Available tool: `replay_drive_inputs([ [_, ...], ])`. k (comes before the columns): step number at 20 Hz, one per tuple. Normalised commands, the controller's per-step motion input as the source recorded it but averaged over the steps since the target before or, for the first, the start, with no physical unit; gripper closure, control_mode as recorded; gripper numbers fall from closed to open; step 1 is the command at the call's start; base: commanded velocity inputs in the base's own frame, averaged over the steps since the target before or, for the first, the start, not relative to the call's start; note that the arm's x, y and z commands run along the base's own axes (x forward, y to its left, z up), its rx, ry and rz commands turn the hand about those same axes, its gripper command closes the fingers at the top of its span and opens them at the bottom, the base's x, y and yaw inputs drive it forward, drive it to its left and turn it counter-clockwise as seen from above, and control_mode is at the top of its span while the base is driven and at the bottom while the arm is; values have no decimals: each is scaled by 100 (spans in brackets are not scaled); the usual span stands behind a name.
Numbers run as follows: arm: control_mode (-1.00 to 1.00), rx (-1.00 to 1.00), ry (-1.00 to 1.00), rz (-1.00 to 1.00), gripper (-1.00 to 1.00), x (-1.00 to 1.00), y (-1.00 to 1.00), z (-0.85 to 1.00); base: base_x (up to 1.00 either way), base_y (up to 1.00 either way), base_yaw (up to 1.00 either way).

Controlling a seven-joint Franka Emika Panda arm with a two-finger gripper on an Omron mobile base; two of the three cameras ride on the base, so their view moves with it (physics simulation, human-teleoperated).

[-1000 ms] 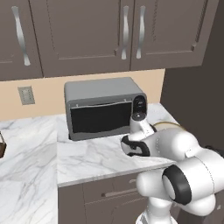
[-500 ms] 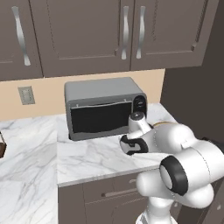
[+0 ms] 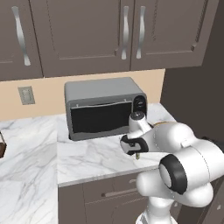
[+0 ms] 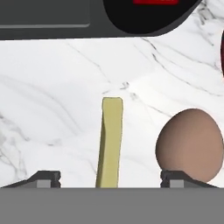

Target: Pick the egg and butter from the fridge and place them by the bowl for mixing.

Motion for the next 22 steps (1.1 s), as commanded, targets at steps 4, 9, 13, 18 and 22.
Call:
replay_drive_inputs([
  [4, -100, 0, 0, 0, -100, -1, 1, 28, 0, 0, 0],
  [9, -100, 2, -2, 0, -100, -40, 6, 37, 0, 0, 0],
  [13, -100, 1, -8, 0, -100, -48, 5, 43, 0, 0, 0],
  [18, -100, 3, -9, 1, -100, -60, 0, 44, 0, 0, 0],
  [22, -100, 7, -11, 3, -100, -66, 0, 43, 0, 0, 0],
])
